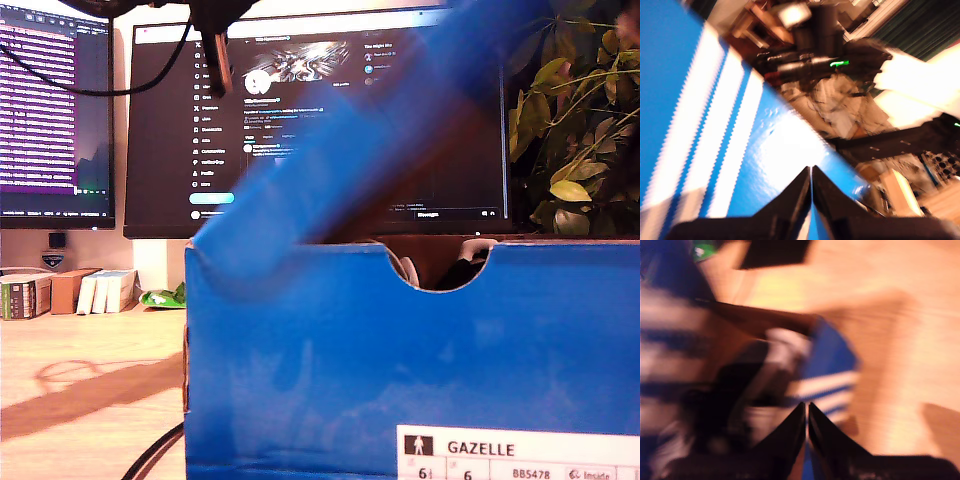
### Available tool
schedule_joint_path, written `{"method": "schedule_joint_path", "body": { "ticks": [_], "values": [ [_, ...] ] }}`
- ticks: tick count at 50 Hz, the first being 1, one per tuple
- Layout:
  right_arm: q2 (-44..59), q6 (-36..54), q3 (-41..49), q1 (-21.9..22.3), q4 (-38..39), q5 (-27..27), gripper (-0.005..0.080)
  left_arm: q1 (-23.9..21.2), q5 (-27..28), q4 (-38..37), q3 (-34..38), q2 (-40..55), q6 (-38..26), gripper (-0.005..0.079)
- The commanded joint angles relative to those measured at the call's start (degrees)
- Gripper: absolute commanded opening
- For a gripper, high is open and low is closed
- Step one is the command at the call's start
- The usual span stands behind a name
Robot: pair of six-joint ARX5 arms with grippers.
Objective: Close the blue shoebox by pushing the lid with your left arm and holding the box in place with your right arm
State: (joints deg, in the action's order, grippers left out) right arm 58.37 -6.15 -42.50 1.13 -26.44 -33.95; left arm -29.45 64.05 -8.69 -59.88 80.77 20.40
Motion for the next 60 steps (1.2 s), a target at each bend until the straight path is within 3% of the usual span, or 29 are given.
{"method": "schedule_joint_path", "body": {
  "ticks": [1,8,20,34,47,58,60],
  "values": [
    [0.2,-0.1,-1.0,0.0,-0.6,-2.4,-0.0011,1.5,-2.3,-0.7,0.5,-0.3,-2.5,-0.0019],
    [0.2,0.3,-1.1,-1.1,-4.1,-6.7,-0.0011,3.9,-3.1,-2.6,0.5,-0.3,-5.8,-0.0019],
    [0.5,2.2,-1.0,-7.4,-6.9,-6.0,-0.0011,7.8,-3.0,-1.7,0.5,-0.3,-7.0,-0.0019],
    [3.0,5.2,-1.0,-11.4,-9.1,4.3,-0.0011,12.9,-3.0,-4.9,0.5,-0.3,-7.0,-0.0019],
    [8.1,9.0,-0.6,-11.8,-11.4,7.2,-0.0011,15.5,-3.0,-5.7,0.5,-0.8,-7.4,-0.0019],
    [6.3,9.0,-0.7,-11.5,-4.4,9.6,-0.0011,17.1,-4.8,-7.8,0.5,-3.4,-10.5,-0.0019],
    [5.0,9.0,-0.7,-11.1,-3.0,11.0,-0.0011,17.4,-8.0,-8.4,0.5,-4.2,-11.9,-0.0019]
  ]
}}
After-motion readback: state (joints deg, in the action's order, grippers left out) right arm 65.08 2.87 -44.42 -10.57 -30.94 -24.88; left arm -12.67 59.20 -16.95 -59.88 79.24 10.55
